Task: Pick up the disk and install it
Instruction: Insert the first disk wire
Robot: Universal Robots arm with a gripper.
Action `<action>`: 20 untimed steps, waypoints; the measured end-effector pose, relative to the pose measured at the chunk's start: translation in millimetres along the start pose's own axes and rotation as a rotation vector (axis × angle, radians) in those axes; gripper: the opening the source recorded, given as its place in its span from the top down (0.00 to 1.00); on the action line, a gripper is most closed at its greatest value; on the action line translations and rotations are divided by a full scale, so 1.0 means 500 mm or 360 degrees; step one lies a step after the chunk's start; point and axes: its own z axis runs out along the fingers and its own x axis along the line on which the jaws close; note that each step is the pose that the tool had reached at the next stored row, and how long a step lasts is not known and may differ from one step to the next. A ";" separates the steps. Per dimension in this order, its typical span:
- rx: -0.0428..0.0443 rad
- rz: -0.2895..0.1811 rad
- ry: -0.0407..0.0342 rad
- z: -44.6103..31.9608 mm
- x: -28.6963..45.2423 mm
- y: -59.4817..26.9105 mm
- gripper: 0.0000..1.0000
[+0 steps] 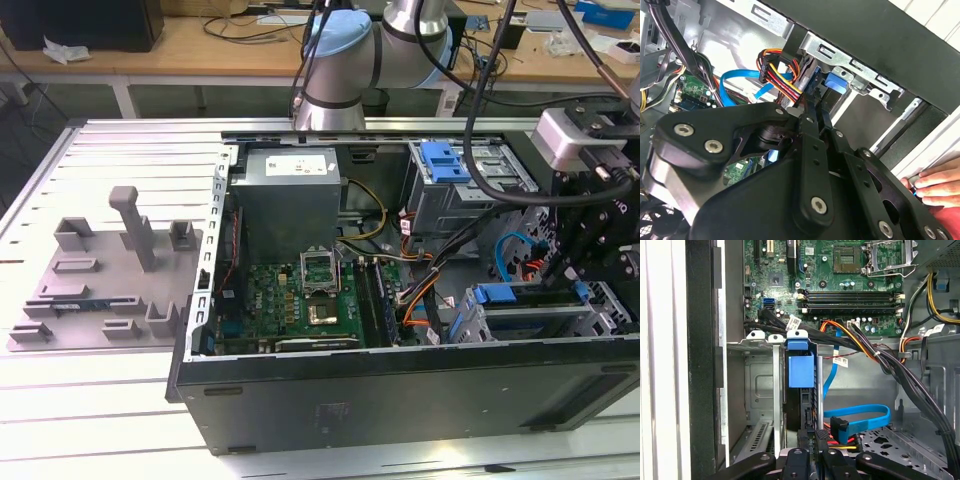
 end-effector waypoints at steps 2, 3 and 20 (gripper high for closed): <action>0.0000 0.0000 0.0000 0.001 0.000 0.000 0.83; 0.0000 0.0000 0.0000 0.002 0.000 0.000 0.83; 0.0000 0.0000 0.0000 0.015 0.000 0.000 0.83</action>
